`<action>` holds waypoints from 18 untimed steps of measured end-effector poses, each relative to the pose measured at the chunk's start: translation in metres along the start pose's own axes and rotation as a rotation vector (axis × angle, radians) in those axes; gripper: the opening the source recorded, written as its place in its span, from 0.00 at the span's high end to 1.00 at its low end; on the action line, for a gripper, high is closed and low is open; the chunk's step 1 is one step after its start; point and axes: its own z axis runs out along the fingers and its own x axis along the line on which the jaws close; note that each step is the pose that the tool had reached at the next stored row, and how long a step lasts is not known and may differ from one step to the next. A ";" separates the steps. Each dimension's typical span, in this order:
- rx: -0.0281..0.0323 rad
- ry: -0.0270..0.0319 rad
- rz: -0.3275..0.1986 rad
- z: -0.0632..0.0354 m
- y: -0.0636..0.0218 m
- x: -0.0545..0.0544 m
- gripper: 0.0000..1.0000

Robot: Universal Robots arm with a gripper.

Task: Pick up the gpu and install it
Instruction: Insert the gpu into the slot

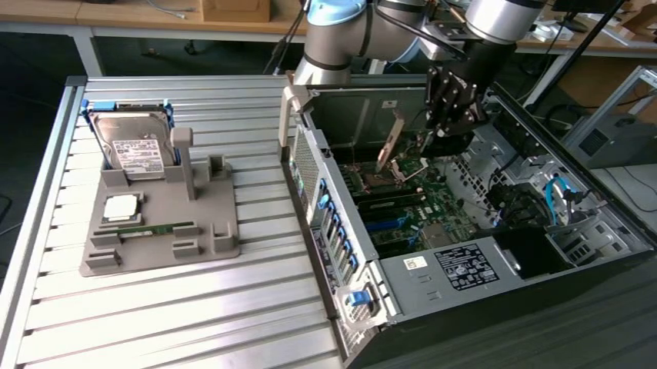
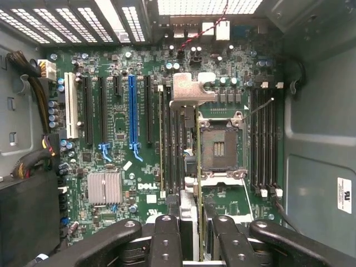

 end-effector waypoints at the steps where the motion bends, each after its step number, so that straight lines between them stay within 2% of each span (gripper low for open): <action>1: 0.0000 0.0001 0.000 0.0003 0.0000 0.000 0.73; 18: -0.0001 0.0001 -0.002 0.0062 -0.0002 0.001 0.73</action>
